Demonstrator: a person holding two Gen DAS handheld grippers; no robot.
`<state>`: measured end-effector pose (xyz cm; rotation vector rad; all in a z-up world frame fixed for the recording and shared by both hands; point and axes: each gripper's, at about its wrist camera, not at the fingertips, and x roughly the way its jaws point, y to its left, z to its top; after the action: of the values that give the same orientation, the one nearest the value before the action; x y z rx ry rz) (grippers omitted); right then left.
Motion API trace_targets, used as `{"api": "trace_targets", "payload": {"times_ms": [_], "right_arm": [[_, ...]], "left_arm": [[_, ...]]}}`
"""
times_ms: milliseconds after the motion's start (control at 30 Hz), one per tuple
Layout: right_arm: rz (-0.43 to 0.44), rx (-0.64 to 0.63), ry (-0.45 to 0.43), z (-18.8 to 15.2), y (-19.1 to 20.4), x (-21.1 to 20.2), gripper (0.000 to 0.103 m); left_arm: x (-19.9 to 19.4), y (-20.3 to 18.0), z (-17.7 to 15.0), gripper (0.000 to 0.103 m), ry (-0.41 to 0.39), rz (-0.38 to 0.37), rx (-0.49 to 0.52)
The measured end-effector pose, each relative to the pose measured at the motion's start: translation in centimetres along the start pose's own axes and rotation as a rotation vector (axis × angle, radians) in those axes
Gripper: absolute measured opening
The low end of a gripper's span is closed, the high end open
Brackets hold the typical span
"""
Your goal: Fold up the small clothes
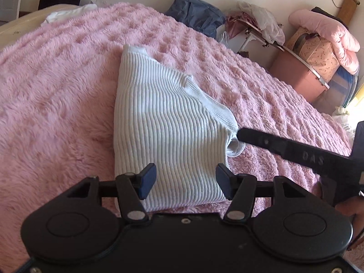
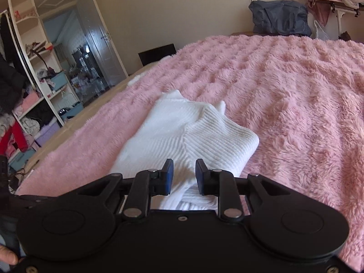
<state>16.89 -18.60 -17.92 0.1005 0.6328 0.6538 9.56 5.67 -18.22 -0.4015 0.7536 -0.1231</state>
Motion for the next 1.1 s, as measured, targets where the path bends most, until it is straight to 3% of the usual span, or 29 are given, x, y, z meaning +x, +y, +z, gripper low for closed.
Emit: {"api": "trace_targets", "payload": {"times_ms": [200,267,333,400,567,833,967,1000,1100], "right_arm": [[-0.034,-0.100,0.105,-3.8,2.0,-0.2,0.023],[-0.021,-0.071,0.122,-4.3,1.8,0.4,0.022],[0.003,-0.041,0.140,-4.4,1.5,0.8,0.012],[-0.001,-0.028,0.136,-4.4,1.4,0.7,0.011],[-0.060,-0.010,0.073,-3.3,0.8,-1.1,0.009],[-0.079,0.025,0.170,-5.8,-0.6,1.8,0.009],[-0.063,0.046,0.160,-5.7,-0.8,1.7,0.011],[-0.063,0.058,0.145,-5.5,-0.7,1.1,0.016],[-0.059,0.068,0.105,-4.5,-0.2,-1.0,0.024]], "left_arm": [[0.1,1.1,-1.3,0.061,0.046,0.039,0.010],[0.6,1.2,-1.6,0.061,0.057,0.044,0.007],[0.8,1.1,-1.8,0.061,0.061,0.051,0.016],[0.9,0.8,-1.7,0.061,0.062,0.053,0.024],[0.3,-0.2,-1.0,0.061,0.036,0.015,0.016],[2.7,0.5,-1.9,0.061,0.093,0.047,0.035],[1.3,0.3,-1.4,0.061,0.060,0.020,0.009],[0.6,0.1,-1.2,0.061,0.049,0.022,0.015],[-2.1,-1.2,-0.2,0.061,0.026,0.072,0.055]]}}
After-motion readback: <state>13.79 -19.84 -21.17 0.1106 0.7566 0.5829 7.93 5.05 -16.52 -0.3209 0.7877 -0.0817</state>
